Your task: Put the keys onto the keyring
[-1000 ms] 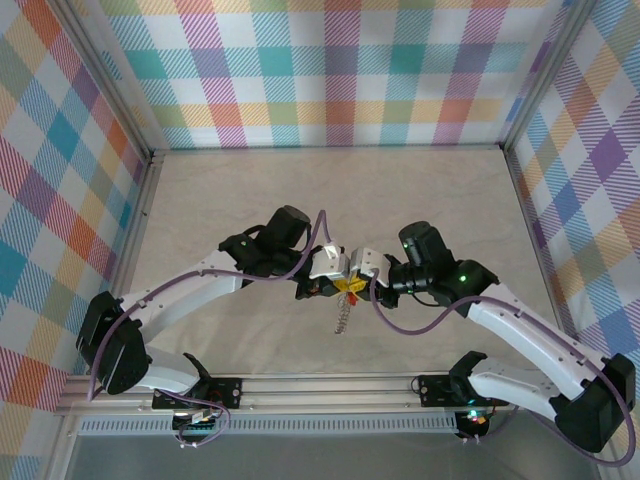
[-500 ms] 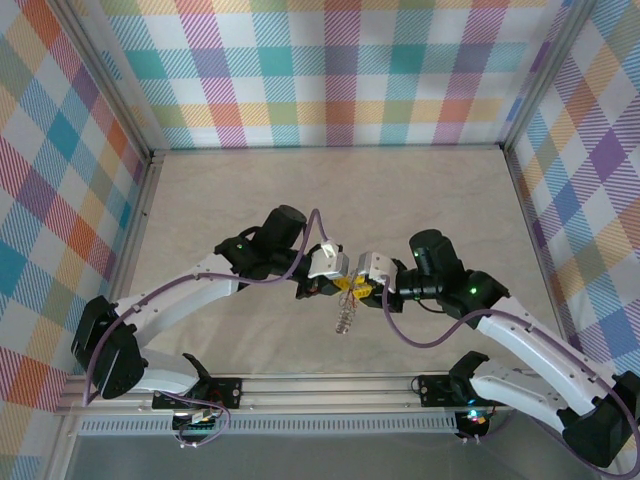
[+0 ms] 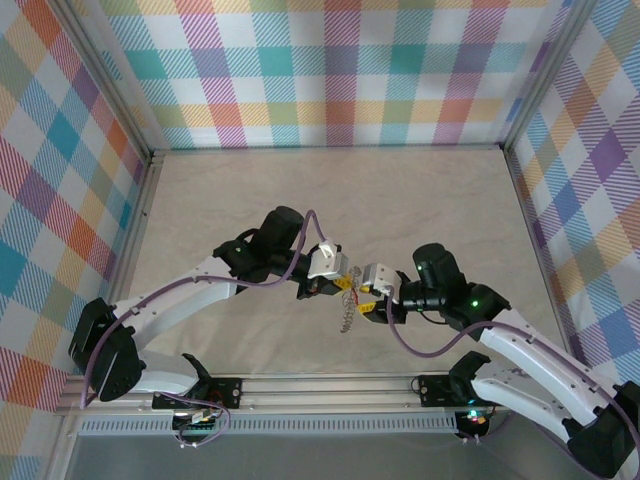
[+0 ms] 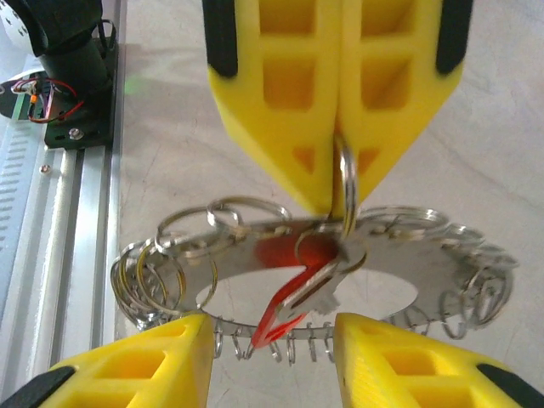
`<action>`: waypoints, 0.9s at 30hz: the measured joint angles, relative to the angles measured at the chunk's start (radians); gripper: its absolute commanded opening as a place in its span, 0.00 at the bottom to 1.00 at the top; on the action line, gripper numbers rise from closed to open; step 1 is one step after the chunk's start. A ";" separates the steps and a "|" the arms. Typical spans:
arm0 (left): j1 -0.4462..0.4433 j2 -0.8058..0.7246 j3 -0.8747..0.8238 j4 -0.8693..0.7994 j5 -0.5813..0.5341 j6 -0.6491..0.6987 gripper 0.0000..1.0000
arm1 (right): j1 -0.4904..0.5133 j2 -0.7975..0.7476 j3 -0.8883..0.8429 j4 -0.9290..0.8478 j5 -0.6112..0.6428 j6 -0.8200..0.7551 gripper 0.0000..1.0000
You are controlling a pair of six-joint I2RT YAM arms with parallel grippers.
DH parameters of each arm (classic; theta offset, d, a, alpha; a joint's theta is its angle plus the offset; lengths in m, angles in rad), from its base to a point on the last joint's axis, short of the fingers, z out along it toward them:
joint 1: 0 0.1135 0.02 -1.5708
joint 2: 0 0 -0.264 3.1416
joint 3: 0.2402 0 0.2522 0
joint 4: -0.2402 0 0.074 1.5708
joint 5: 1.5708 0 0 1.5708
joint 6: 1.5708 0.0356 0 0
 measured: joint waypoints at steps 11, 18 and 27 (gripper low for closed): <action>0.000 0.000 0.000 0.002 0.010 -0.012 0.00 | 0.000 -0.010 -0.191 0.312 0.022 0.207 0.43; 0.000 -0.002 0.000 0.005 -0.007 -0.043 0.00 | 0.018 -0.015 -0.260 0.521 0.066 0.340 0.41; 0.000 -0.019 -0.005 0.026 -0.032 -0.069 0.00 | 0.042 -0.023 -0.276 0.592 0.152 0.372 0.10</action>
